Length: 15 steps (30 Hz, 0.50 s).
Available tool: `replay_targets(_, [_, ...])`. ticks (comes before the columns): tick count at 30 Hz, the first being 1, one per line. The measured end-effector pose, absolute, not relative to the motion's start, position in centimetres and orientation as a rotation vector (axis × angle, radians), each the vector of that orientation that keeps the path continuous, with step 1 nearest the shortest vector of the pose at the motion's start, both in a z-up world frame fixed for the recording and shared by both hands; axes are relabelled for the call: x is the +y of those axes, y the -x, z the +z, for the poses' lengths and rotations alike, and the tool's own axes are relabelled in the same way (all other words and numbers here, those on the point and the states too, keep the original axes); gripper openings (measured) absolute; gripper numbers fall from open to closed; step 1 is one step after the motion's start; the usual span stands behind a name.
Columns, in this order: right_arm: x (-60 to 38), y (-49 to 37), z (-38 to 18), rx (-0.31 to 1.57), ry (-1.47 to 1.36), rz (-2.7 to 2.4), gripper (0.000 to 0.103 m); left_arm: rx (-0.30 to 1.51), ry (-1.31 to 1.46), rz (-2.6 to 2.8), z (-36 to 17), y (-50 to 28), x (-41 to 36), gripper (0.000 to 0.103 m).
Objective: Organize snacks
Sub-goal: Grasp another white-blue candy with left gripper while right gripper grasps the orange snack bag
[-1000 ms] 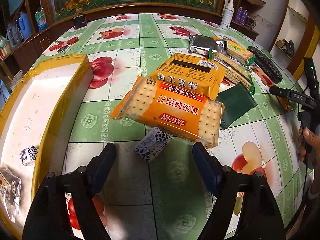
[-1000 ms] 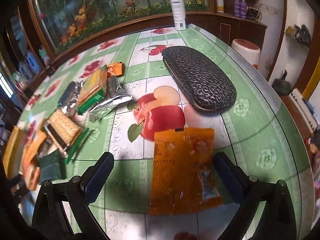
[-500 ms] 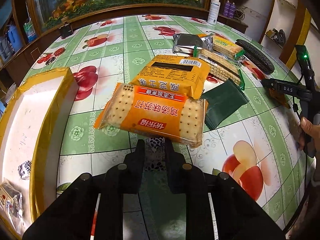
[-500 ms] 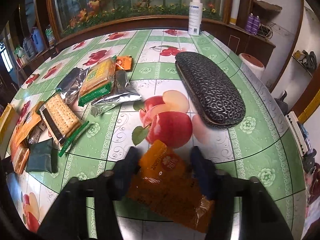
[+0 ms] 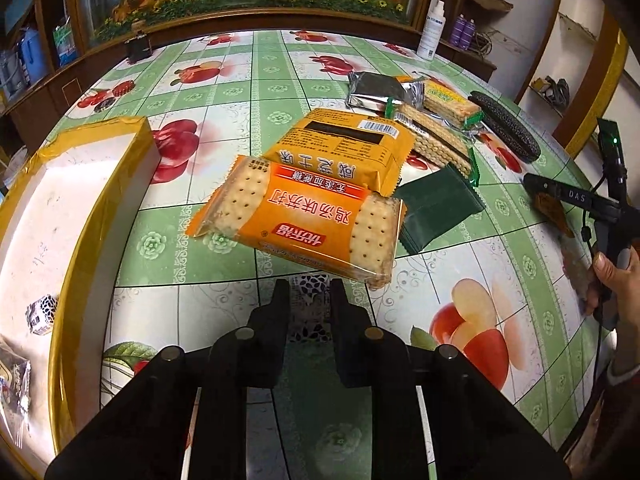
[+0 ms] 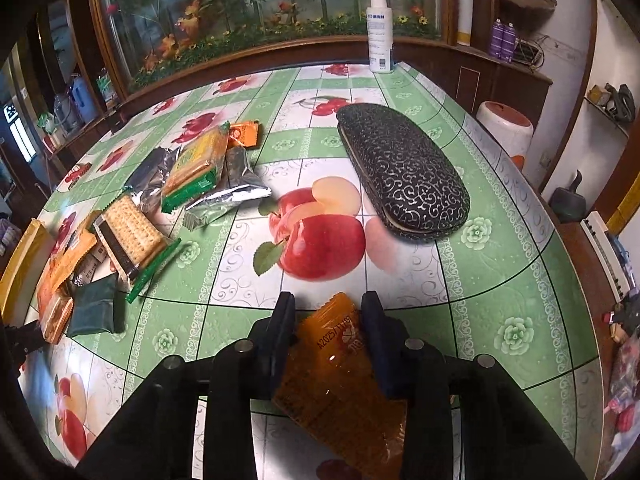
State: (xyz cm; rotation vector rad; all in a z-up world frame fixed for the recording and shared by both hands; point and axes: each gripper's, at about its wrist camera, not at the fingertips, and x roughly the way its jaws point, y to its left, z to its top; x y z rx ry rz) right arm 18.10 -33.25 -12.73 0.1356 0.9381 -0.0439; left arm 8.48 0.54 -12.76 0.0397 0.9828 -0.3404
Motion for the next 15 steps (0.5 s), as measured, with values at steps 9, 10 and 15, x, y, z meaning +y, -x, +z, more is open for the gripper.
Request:
replay_targets(9, [-33.0,-16.8,-12.5,0.978,-0.149,0.056,0.089,1.002,0.017,-0.353,-13.0,-8.5,1.8,0.016])
replay_targets(10, [-33.2,-16.6,-12.4,0.980,-0.161,0.085,0.089,1.002,0.016,-0.354,-13.0,-8.4,1.9,0.016])
replay_targets(15, [-33.8,-16.2,-12.6,1.036,-0.089,0.147,0.089,1.003,0.019,-0.361,-12.9,-8.0,1.9,0.016])
